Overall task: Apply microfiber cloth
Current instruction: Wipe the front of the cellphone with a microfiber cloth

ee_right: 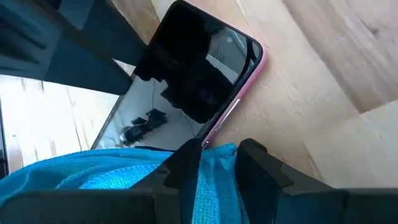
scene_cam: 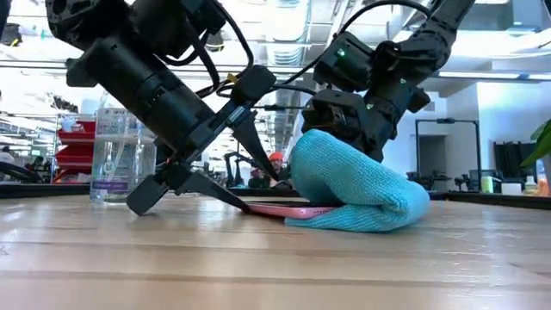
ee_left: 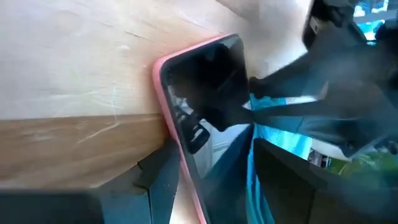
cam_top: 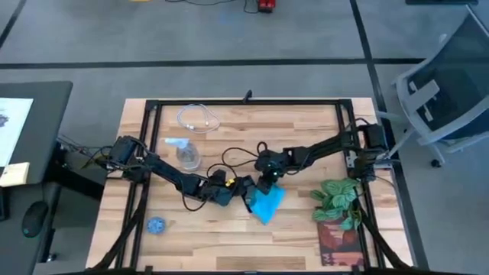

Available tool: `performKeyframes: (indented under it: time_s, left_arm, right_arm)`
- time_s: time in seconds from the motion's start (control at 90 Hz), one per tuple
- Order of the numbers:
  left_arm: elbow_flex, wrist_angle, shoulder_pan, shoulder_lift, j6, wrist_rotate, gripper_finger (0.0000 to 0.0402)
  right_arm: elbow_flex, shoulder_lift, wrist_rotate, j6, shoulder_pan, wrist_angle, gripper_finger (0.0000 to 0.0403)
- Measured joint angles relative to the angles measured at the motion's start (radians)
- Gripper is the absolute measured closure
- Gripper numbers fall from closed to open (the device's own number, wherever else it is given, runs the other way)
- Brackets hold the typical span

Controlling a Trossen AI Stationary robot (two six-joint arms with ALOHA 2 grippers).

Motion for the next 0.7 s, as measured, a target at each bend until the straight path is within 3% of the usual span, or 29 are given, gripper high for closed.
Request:
performKeyframes:
  time_s: [0.267,0.522,0.7]
  left_arm:
    - [0.000,-0.001,0.005,-0.002,-0.004,0.002,0.0221]
    - [-0.007,0.146,0.038,0.006,0.206,-0.039,0.0226]
    - [-0.006,0.164,0.030,0.008,0.263,-0.046,0.0255]
  right_arm:
    - [0.002,0.002,-0.001,-0.001,0.010,0.056,0.0312]
    - [0.001,0.002,0.000,-0.023,0.024,0.065,0.0311]
    - [0.001,0.002,0.039,-0.040,0.028,0.065,0.0311]
